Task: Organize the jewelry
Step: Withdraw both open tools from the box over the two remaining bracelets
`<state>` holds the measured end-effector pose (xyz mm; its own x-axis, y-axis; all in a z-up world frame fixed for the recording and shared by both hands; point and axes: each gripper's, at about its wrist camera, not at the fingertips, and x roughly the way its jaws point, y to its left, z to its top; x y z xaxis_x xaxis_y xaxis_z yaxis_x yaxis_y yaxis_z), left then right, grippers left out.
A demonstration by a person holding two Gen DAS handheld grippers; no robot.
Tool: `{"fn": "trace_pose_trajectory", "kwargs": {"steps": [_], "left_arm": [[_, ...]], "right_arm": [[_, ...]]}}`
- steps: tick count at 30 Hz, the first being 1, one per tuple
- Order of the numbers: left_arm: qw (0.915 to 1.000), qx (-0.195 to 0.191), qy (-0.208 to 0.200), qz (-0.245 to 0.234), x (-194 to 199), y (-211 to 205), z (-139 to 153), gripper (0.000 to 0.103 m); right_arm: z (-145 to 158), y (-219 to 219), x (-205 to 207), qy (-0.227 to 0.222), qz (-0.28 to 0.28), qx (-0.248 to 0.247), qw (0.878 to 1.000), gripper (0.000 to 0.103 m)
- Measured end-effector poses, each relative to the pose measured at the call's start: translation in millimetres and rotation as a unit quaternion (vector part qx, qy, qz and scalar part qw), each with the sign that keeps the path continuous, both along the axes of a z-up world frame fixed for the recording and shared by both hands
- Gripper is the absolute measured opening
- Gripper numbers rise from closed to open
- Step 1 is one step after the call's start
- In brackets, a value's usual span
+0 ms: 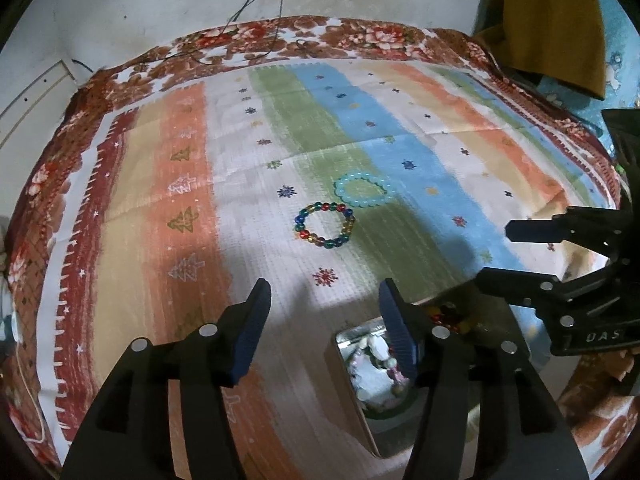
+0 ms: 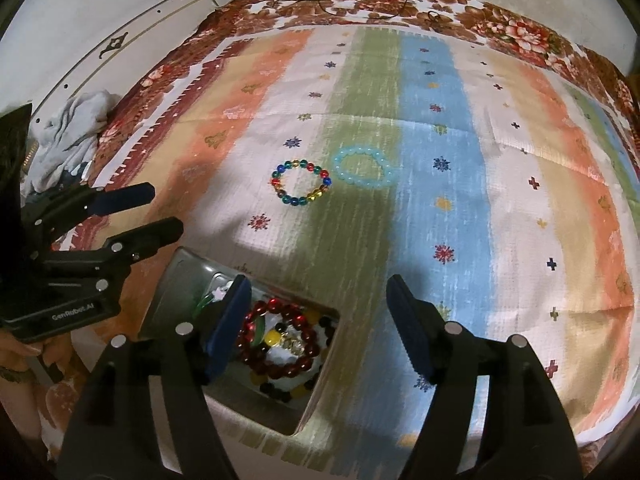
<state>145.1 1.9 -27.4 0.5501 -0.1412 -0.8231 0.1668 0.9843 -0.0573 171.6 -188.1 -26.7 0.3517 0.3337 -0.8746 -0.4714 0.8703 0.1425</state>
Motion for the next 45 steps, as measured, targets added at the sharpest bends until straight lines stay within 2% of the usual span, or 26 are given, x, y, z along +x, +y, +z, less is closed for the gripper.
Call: {"fn": "trace_pose_trajectory", "kwargs": {"steps": [7,15,17,28,38,45], "left_arm": [[0.9998,0.001,0.004,0.022,16.6,9.8,-3.1,0.061],[0.9996,0.005,0.013,0.025,34.2,9.8,-8.4,0.069],[0.9994,0.008,0.016,0.029,37.2,10.4,-9.9,0.070],[0.9983,-0.002,0.029,0.050,57.7,23.8,-17.0,0.088],[0.9974,0.012,0.043,0.057,79.4,27.5,-26.9,0.089],[0.9965,0.003,0.058,0.060,92.9,30.3,-34.9,0.089]], "right_arm": [[-2.9,-2.3,16.2,-0.004,-0.013,-0.012,1.000,0.077],[-9.5,-2.3,29.9,0.000,-0.021,-0.022,1.000,0.082],[-10.6,-2.6,35.3,-0.001,-0.027,-0.025,0.999,0.087],[-16.3,2.3,58.7,0.003,-0.037,-0.031,0.999,0.094],[-22.6,5.2,78.2,0.010,-0.043,-0.036,0.998,0.097],[-29.0,5.9,94.0,0.028,-0.048,-0.026,0.998,0.097]]}}
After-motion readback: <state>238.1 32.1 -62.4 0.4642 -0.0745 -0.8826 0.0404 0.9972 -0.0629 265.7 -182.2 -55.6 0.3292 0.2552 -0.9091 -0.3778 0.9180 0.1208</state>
